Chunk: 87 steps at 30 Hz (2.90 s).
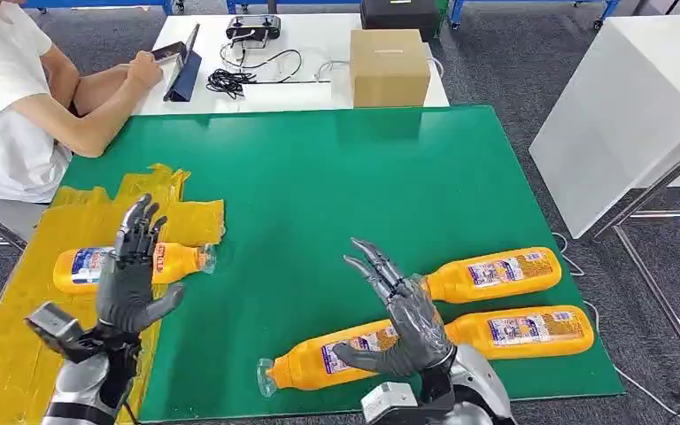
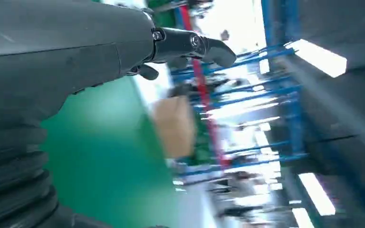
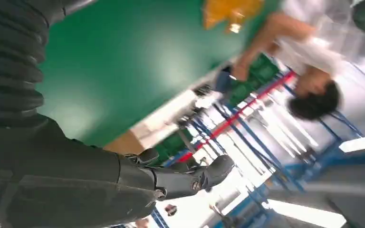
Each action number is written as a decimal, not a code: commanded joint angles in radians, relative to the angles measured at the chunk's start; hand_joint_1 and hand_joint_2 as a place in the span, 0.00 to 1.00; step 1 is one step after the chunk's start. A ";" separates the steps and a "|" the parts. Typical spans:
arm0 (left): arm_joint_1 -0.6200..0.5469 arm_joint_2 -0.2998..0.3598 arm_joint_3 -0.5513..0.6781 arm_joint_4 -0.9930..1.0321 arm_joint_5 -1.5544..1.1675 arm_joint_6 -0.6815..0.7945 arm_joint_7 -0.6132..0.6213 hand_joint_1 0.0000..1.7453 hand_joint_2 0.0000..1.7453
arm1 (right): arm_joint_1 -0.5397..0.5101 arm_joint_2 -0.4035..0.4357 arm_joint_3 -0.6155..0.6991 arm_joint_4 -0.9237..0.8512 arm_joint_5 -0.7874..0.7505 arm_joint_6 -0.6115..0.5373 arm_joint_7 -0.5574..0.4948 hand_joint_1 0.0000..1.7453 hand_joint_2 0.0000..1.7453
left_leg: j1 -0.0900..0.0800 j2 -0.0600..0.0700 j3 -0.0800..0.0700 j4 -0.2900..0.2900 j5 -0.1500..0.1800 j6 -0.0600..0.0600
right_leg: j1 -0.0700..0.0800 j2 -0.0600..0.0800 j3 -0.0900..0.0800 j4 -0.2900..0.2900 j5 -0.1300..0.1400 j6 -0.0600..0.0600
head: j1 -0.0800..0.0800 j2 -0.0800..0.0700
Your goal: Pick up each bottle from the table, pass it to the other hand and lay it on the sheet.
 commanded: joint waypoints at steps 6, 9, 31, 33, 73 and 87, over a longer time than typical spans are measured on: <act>0.040 -0.082 0.103 -0.095 0.009 -0.028 0.000 0.00 1.00 | 0.017 -0.128 0.031 0.101 0.091 0.065 0.053 0.00 1.00 | 0.001 0.001 0.006 -0.001 -0.002 -0.001 | 0.001 0.000 0.007 -0.003 -0.001 0.000 | 0.000 0.000; 0.034 -0.090 0.102 -0.080 0.009 -0.036 0.000 0.00 1.00 | 0.003 -0.170 0.065 0.138 0.158 0.079 0.093 0.00 1.00 | 0.001 0.000 0.005 -0.001 -0.001 -0.001 | 0.001 0.000 0.006 -0.003 -0.001 0.000 | 0.000 0.000; 0.019 -0.131 0.086 -0.039 0.025 -0.083 0.013 0.00 1.00 | -0.125 -0.097 0.157 0.452 0.465 0.063 0.377 0.00 1.00 | 0.001 0.002 0.006 -0.002 -0.001 -0.001 | 0.001 0.002 0.007 -0.004 0.000 0.000 | 0.000 0.000; 0.007 -0.133 0.077 -0.027 0.026 -0.086 0.018 0.00 1.00 | -0.156 -0.074 0.166 0.515 0.468 0.072 0.380 0.00 1.00 | 0.001 0.002 0.006 -0.003 -0.001 -0.001 | 0.001 0.001 0.007 -0.004 0.000 0.000 | 0.000 0.000; -0.004 -0.038 -0.152 0.026 -0.074 0.027 0.334 0.00 1.00 | -0.011 0.216 -0.161 0.293 0.013 -0.347 0.111 1.00 1.00 | 0.002 -0.001 0.008 -0.001 -0.001 -0.001 | 0.001 -0.002 0.009 -0.002 0.000 -0.004 | 0.000 0.000; -0.025 -0.012 -0.193 0.050 0.028 -0.038 0.383 0.00 1.00 | -0.023 0.227 -0.160 0.299 -0.027 -0.368 0.074 1.00 1.00 | 0.001 0.001 0.005 -0.001 0.000 -0.001 | 0.001 -0.001 0.004 -0.001 0.001 -0.004 | 0.000 0.000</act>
